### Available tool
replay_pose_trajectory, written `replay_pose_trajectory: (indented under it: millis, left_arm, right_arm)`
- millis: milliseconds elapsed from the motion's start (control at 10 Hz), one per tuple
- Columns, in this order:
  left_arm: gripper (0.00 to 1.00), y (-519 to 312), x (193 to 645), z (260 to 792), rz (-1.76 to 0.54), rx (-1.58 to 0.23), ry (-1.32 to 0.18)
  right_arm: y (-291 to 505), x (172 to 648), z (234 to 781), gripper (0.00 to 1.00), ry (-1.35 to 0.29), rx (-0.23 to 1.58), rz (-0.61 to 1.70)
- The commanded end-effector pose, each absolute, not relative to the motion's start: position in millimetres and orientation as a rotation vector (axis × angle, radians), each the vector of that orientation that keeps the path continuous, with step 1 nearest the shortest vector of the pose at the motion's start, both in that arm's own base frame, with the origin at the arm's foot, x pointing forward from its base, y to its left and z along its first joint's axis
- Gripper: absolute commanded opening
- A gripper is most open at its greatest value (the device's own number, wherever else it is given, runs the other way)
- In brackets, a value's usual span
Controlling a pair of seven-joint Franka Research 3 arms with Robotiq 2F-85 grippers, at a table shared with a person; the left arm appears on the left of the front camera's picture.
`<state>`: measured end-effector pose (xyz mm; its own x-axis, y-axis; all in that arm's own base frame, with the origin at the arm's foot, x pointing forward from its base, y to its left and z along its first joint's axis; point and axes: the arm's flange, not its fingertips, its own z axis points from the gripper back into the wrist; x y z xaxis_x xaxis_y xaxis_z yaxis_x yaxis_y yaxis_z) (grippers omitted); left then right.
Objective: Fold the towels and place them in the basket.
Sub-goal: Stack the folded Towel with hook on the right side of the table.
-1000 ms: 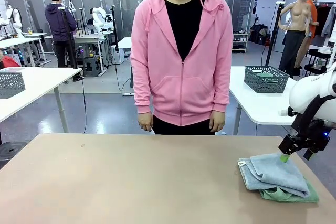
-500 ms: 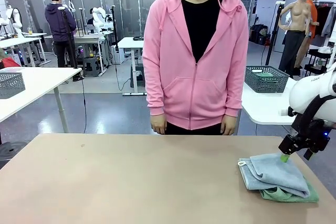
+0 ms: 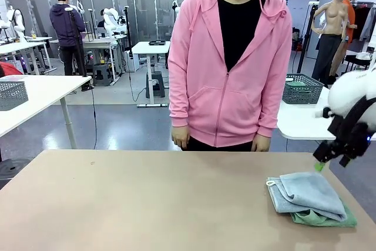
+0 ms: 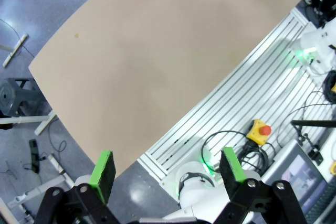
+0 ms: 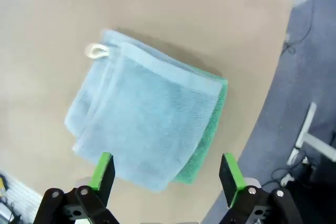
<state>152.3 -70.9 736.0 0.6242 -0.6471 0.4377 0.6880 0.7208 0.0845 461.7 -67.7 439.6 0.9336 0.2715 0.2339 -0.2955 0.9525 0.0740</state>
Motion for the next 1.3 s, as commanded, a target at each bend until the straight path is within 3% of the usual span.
replay_pose_trajectory:
  millis: [0, 300, 500, 800, 1200]
  left_arm:
    - [1.0, -70, 152, 736, -0.763, -0.091, -0.457]
    - [1.0, -70, 152, 736, -0.763, -0.091, -0.457]
    - [1.0, -70, 152, 736, -0.763, -0.091, -0.457]
    - [1.0, -70, 152, 736, -0.763, -0.091, -0.457]
    - [1.0, -70, 152, 736, -0.763, -0.091, -0.457]
  right_arm:
    - [-46, 428, 516, 1.0, -0.289, 0.142, 0.44]
    - [-22, 345, 638, 1.0, -0.285, 0.197, 0.658]
    - [1, 279, 687, 1.0, -0.336, 0.128, 0.766]
    - [15, 217, 720, 1.0, -0.403, 0.049, 0.758]
    - [13, 200, 732, 1.0, -0.426, 0.06, 0.783]
